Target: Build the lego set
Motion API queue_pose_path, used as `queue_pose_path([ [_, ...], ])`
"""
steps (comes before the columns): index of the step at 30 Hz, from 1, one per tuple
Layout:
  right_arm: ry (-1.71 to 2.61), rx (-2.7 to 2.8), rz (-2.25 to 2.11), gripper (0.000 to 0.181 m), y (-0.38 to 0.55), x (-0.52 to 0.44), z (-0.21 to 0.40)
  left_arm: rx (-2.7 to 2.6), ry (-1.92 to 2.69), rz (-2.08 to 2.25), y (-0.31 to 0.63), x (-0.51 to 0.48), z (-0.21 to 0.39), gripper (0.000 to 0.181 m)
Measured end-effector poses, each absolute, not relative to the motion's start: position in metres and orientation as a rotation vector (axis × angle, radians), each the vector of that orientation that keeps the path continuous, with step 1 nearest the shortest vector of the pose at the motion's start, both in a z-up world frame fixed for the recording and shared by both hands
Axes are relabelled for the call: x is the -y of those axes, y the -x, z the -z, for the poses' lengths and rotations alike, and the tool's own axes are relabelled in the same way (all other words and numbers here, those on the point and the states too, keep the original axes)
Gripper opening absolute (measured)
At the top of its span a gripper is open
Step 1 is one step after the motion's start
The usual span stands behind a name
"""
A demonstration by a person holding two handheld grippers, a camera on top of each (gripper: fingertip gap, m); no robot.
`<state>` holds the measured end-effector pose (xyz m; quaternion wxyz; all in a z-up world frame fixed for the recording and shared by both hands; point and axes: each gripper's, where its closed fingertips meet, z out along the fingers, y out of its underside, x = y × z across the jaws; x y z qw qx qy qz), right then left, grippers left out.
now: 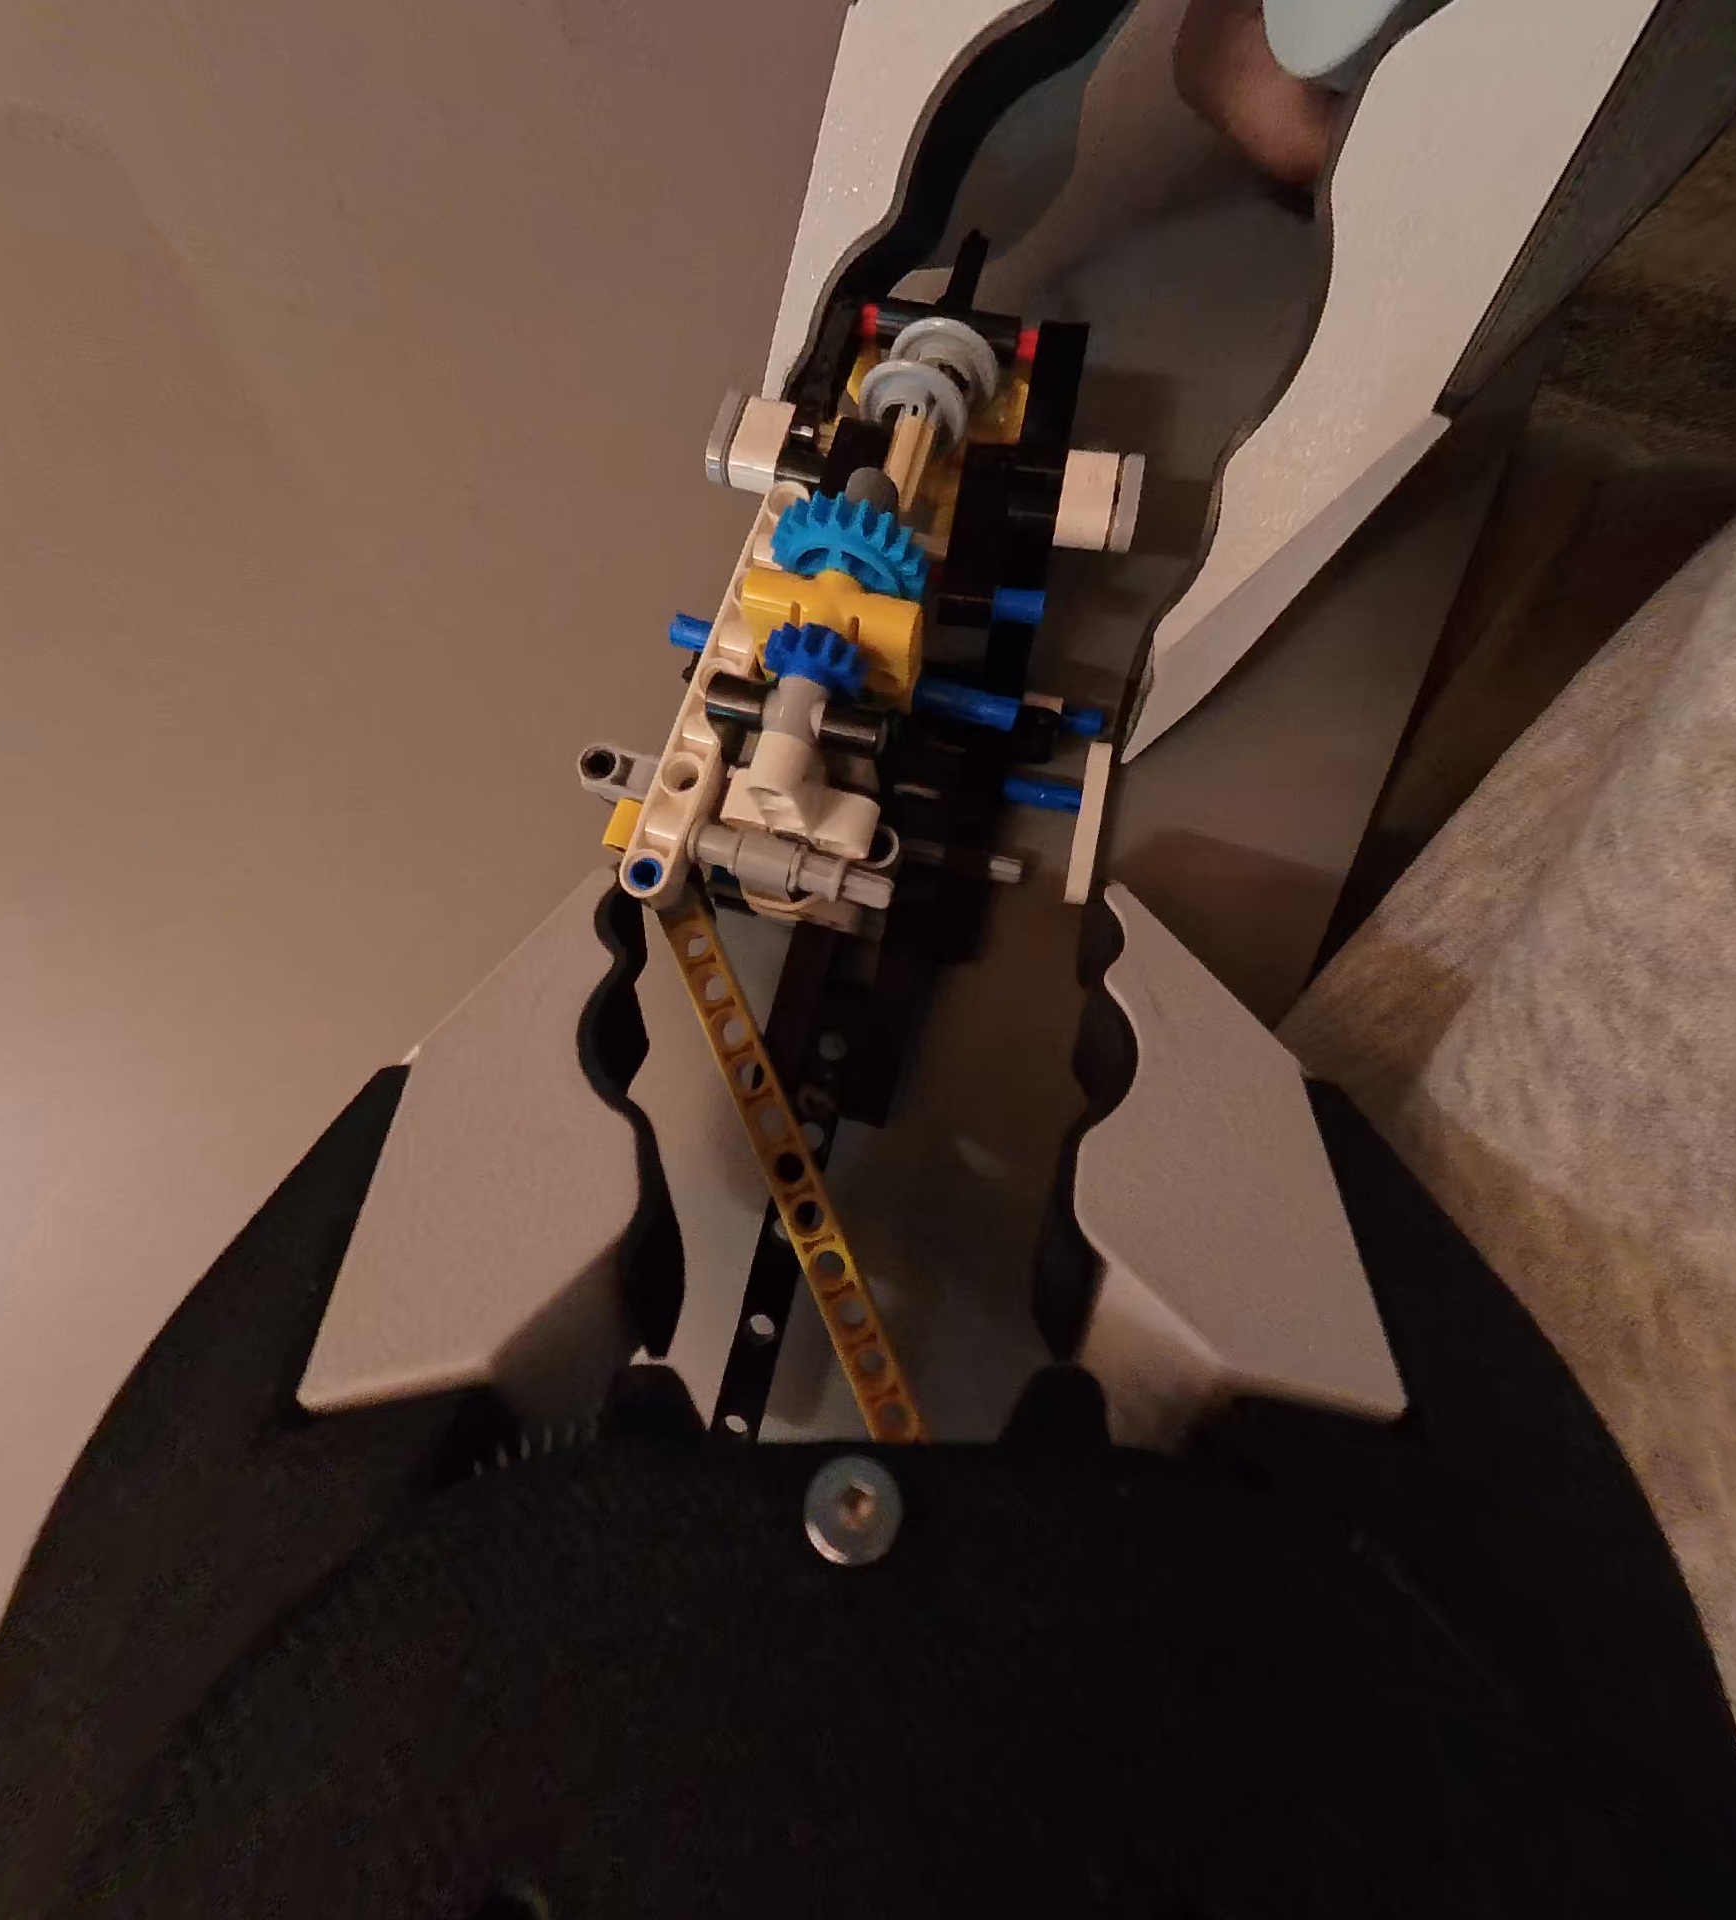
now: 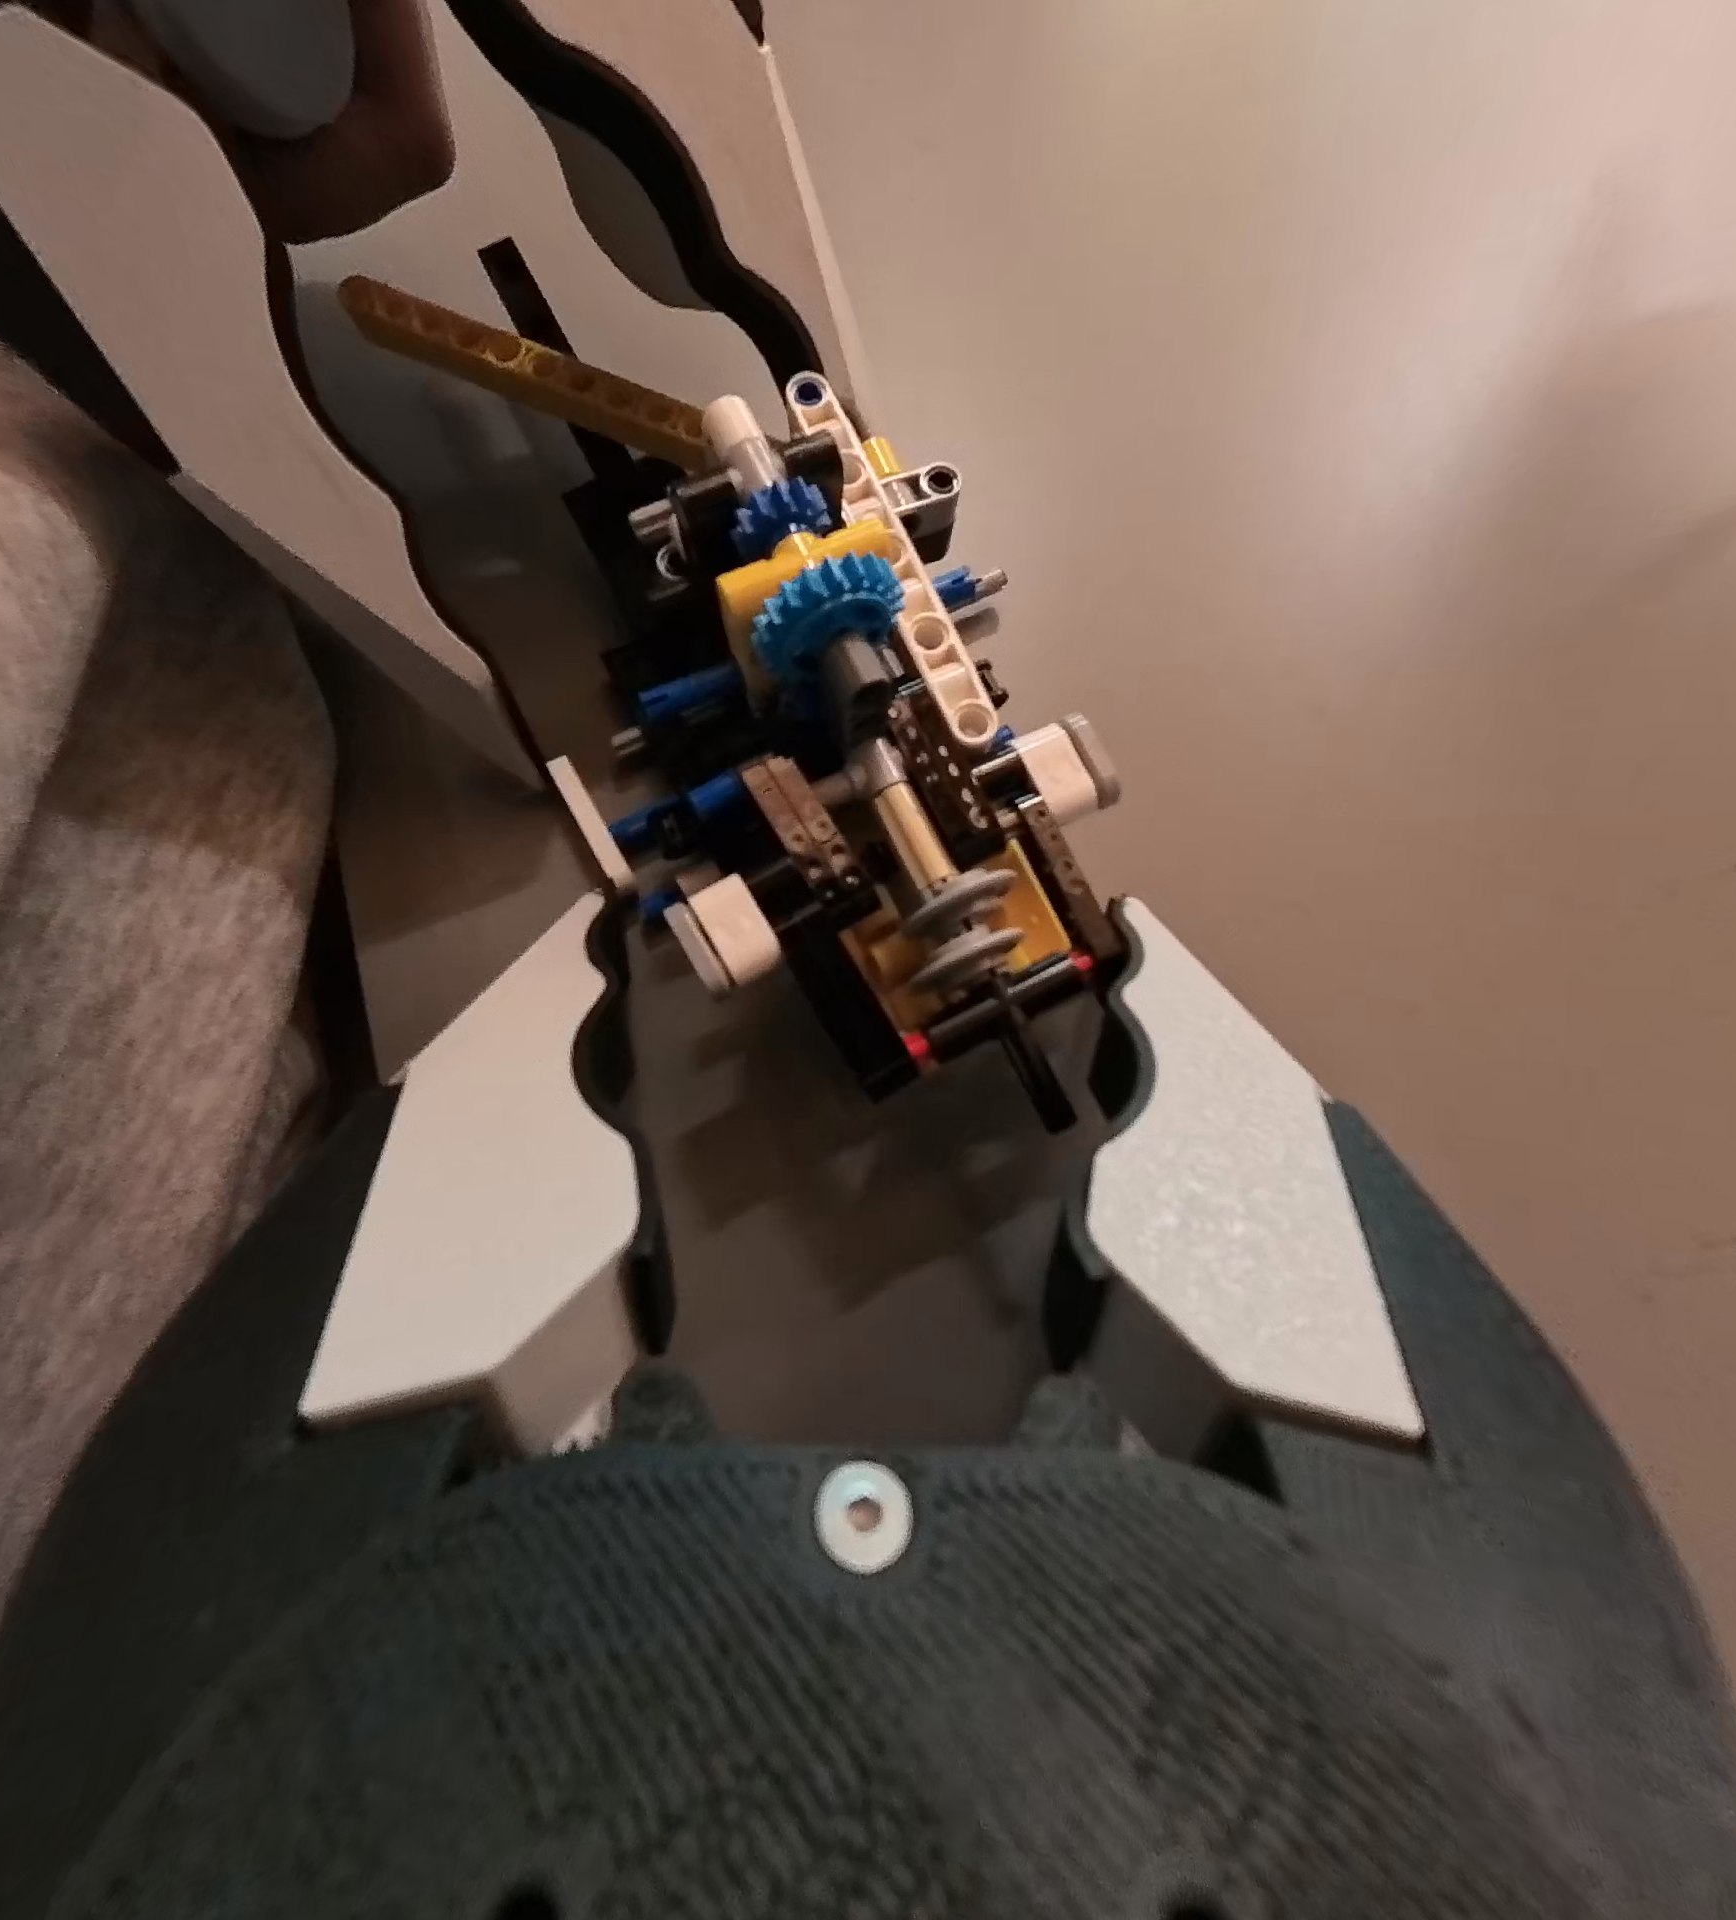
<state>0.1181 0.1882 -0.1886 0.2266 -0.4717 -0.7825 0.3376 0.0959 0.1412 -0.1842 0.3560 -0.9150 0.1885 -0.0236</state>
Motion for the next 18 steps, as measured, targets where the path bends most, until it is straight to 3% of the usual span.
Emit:
queue_pose_path([
  [12, 1.308, 2.168, -0.924, 0.095, -0.1189, -0.1862, 0.1899, -0.465, 2.366, 0.049, -0.0939, -0.1416, 0.1846, 0.076],
  [18, 1.302, 2.167, -0.919, 0.090, -0.1192, -0.1879, 0.1892, -0.474, 2.368, 0.064, -0.0958, -0.1403, 0.1850, 0.083],
])
